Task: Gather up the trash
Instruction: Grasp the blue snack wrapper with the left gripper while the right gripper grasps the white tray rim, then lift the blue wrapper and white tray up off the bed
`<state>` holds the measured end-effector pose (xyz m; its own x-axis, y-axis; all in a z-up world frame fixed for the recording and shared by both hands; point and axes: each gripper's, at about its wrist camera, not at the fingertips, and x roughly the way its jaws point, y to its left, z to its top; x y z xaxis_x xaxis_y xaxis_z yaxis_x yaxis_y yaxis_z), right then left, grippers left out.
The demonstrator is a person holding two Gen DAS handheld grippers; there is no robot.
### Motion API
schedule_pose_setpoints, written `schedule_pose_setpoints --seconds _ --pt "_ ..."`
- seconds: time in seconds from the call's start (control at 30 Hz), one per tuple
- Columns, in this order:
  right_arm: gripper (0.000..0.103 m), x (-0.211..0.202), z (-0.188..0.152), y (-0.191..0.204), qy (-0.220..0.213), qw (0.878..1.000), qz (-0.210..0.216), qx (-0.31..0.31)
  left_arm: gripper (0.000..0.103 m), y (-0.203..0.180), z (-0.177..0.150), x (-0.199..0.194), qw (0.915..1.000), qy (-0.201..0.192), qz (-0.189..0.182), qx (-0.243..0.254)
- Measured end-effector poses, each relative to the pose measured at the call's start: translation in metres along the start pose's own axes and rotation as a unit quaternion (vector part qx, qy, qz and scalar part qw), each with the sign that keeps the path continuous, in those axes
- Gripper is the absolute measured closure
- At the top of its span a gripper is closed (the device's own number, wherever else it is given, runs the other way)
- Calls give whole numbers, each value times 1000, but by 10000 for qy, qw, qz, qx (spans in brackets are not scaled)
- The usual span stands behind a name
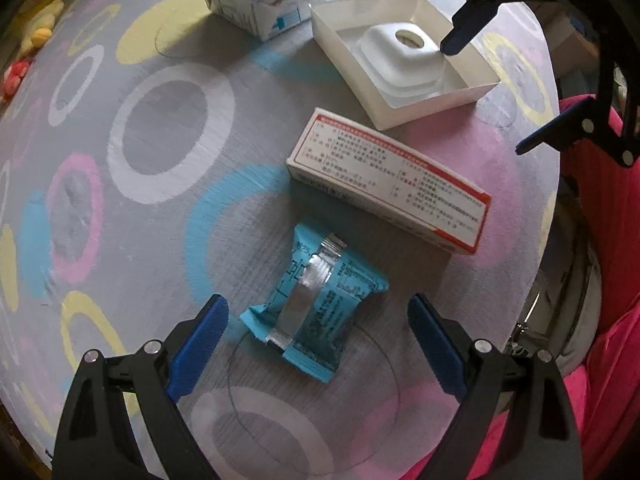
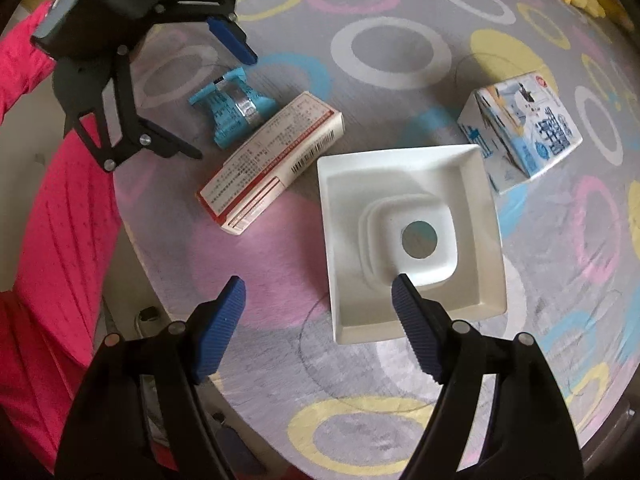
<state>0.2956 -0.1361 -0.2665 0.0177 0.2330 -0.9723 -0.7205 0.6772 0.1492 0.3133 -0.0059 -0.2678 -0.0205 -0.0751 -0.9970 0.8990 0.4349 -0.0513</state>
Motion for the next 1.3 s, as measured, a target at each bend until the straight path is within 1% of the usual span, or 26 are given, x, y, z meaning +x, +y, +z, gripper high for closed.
schedule_pose_setpoints --seconds 0.07,0.13,0.17,0.3,0.33,0.37,0.4,0.43,0.47,0.5,0.53,0.57,0.63,0.7,0.83,0.87,0.9,1.03,1.07,1.1,1.13,1.17,1.23,1.27,1.3 --pt "29 -1 1 -3 -23 10000 72 56 14 1 2 6 10000 30 -5 6" --pt "38 -4 2 -4 -81 9999 118 89 14 1 2 8 10000 9 -1 22" --pt "39 -6 2 -4 -83 9998 142 80 14 1 2 8 10000 -13 -16 0" --pt "40 -5 2 -1 -26 9998 212 46 16 7 2 7 10000 -45 -55 -67" --pt "40 -2 1 0 34 9998 188 14 16 8 2 7 9999 -37 -54 -87" --pt "42 2 0 2 91 9999 119 -14 17 8 2 7 9999 -35 -49 -84" --pt "49 6 2 2 127 9998 124 -13 19 8 3 6 10000 -41 -47 -77" --pt "51 9 3 1 161 9997 160 14 22 8 3 6 10000 -60 -37 -68" --pt "55 13 4 0 178 9997 161 53 24 6 3 6 9999 -69 -26 -70" --pt "60 15 4 -1 190 9997 146 77 29 6 3 5 9999 -84 -22 -80" --pt "62 18 5 -1 204 9997 113 81 33 5 3 4 9999 -103 -2 -83" --pt "64 18 5 0 187 9998 52 65 34 2 2 7 9999 -111 5 -90" --pt "70 18 5 0 158 9998 -25 110 43 2 1 5 9998 -146 30 -131" --pt "85 18 5 -2 152 9996 -87 209 47 2 0 3 9995 -185 81 -224" --pt "92 14 7 -2 92 9984 -337 435 54 1 0 3 9979 -231 240 -563" --pt "95 15 7 -1 76 9980 -406 487 55 -1 0 2 9970 -241 295 -668" --pt "97 15 7 -1 52 9973 -474 564 56 -7 3 -2 9962 -246 370 -751" --pt "97 11 4 0 -150 9925 -558 1081 61 -15 -1 -9 9882 -313 575 -1386" --pt "98 9 3 1 -212 9915 -507 1177 61 -15 -2 -11 9849 -330 602 -1589" --pt "99 7 3 2 -265 9905 -541 1233 63 -14 -4 -12 9819 -319 612 -1765" --pt "100 3 2 5 -360 9891 -599 1294 64 -10 -6 -13 9757 -292 572 -2096" --pt "100 0 3 7 -390 9883 -624 1335 66 -6 -9 -13 9724 -299 513 -2258" --pt "100 -4 2 9 -476 9852 -649 1511 70 -2 -12 -16 9661 -337 513 -2507" --pt "101 -7 0 9 -531 9832 -639 1627 71 0 -14 -18 9633 -364 529 -2606" --pt "101 -10 -1 8 -570 9809 -637 1746 71 3 -17 -19 9609 -362 465 -2706"
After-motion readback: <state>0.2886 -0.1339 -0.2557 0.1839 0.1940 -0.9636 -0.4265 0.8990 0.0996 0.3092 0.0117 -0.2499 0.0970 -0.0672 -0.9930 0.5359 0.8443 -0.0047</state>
